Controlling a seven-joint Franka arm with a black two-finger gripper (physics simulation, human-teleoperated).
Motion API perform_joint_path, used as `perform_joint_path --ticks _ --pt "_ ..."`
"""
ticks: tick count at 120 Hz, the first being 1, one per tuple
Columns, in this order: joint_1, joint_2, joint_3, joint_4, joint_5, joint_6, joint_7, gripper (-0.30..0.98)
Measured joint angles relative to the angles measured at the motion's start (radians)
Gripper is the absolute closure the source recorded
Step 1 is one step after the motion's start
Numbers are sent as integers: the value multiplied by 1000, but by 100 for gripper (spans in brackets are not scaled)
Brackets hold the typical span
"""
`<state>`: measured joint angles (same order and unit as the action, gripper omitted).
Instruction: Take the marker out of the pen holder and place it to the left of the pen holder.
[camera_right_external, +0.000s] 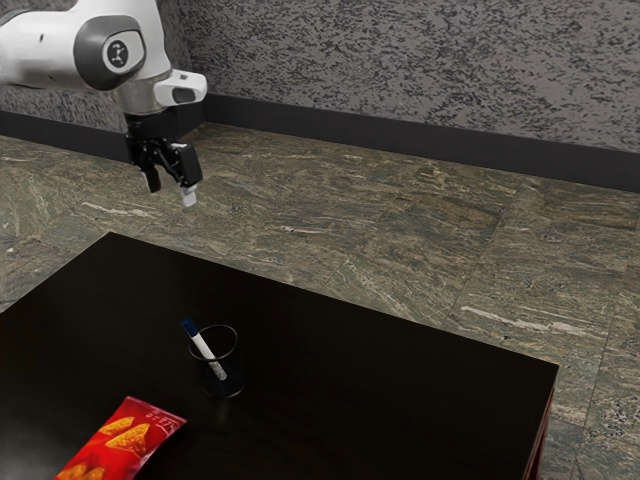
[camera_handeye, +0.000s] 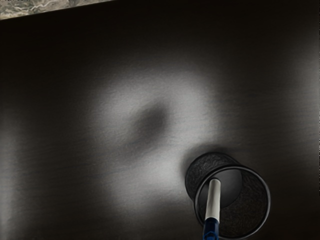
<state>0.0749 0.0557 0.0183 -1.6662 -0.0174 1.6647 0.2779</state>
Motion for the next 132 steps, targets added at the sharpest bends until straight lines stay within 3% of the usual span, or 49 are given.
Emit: perform_joint_path --ticks 28,50,65,74,94,132 --pt "-18 -35 2 -84 -5 5 6 0" --pt "-39 13 43 -232 -114 107 22 0" --pt "47 12 58 -311 -152 196 39 0" --pt "73 27 49 -337 -162 256 47 0" --pt "24 90 18 -347 -175 367 60 0" --pt "37 135 17 -356 -186 464 76 0"
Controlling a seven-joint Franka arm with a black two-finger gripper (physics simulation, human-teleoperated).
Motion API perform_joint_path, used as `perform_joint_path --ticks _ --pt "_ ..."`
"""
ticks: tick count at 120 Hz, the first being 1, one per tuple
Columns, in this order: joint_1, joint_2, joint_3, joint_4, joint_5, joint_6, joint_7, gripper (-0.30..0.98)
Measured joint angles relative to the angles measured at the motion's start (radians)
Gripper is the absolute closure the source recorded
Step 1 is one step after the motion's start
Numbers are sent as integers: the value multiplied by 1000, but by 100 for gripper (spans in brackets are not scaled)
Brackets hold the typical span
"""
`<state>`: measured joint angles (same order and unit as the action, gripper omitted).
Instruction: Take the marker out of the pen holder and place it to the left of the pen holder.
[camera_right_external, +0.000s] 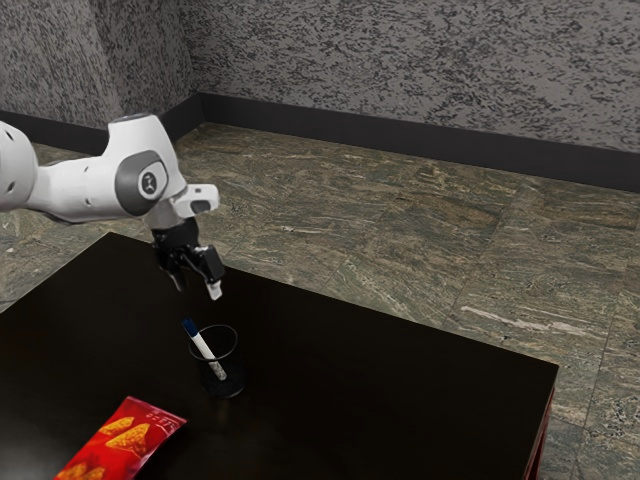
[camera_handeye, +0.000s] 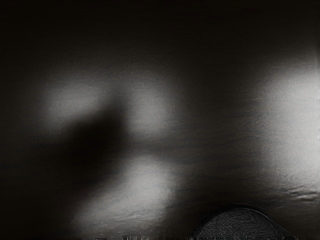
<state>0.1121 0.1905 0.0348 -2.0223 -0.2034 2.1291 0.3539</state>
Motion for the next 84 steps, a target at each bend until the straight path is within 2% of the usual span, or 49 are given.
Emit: perform_joint_path --ticks 26,84 --pt "0 -101 -24 -118 -2 23 7 0" --pt "18 -187 -53 -240 -19 24 15 0"
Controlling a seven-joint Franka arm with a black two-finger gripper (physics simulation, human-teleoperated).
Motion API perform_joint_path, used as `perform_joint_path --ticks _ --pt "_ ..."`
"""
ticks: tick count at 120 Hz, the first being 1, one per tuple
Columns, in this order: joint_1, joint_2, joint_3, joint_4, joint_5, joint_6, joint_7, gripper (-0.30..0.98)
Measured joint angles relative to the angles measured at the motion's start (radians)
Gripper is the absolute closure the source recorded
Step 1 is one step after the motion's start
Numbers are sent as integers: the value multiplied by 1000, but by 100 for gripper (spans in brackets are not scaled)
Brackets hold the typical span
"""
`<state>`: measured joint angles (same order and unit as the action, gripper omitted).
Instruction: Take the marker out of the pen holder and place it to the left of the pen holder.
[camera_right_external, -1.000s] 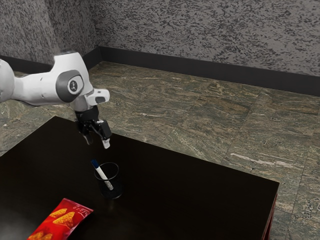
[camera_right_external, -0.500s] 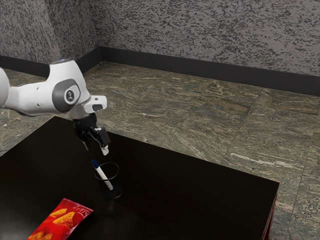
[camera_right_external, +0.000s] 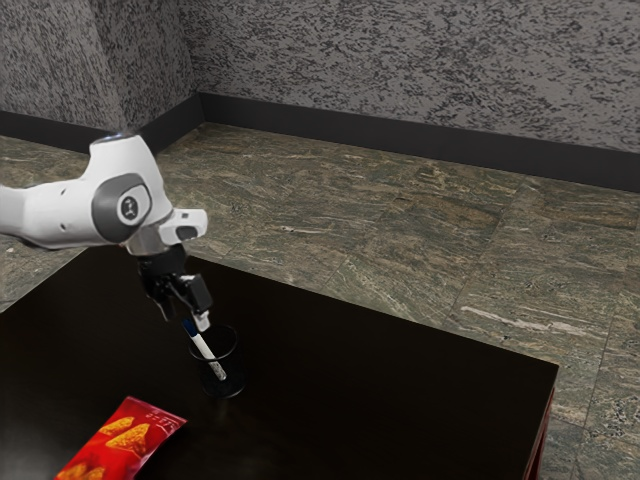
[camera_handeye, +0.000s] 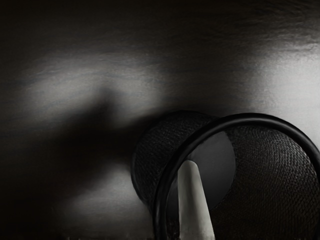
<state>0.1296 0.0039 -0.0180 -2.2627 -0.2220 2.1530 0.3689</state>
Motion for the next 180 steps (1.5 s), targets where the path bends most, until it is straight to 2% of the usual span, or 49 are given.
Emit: perform_joint_path --ticks 20,28,52,68,84,108,127,136,148,159,180 --pt "10 -5 -7 -15 0 -1 2 0" --pt "22 -7 -17 -15 0 -1 2 4" --pt "47 -14 -45 -13 0 1 0 48" --pt "43 -14 -57 -13 1 2 -9 64" --pt "23 -42 -65 -13 4 0 -17 71" --pt "-27 -229 -65 20 19 -94 -32 76" --pt "-26 -272 38 165 82 -266 -39 78" --pt "-24 -191 77 245 121 -349 -41 78" --pt "-26 28 118 419 157 -483 -43 79" --pt "-16 203 131 552 171 -606 -42 79" --pt "-18 416 167 720 181 -819 -36 79"
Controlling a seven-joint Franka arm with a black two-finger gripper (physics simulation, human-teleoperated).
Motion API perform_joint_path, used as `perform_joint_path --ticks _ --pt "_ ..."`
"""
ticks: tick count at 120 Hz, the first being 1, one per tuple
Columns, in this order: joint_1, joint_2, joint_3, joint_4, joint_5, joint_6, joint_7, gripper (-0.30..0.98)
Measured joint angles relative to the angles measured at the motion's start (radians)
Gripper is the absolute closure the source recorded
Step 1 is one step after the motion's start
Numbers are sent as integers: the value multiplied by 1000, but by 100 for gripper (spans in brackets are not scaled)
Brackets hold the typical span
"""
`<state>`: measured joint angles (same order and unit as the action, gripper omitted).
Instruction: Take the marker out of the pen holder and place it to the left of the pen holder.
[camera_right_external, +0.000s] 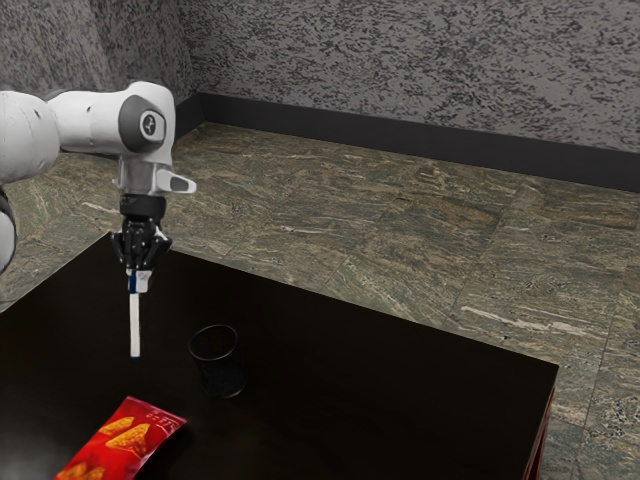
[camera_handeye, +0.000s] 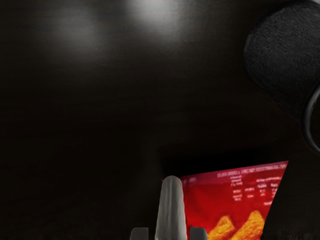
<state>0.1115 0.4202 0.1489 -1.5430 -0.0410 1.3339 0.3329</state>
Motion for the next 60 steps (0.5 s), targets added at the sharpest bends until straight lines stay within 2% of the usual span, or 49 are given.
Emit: perform_joint_path --ticks 33,60 --pt "1 317 30 271 26 -234 9 79" --pt "8 445 31 385 49 -318 17 79"
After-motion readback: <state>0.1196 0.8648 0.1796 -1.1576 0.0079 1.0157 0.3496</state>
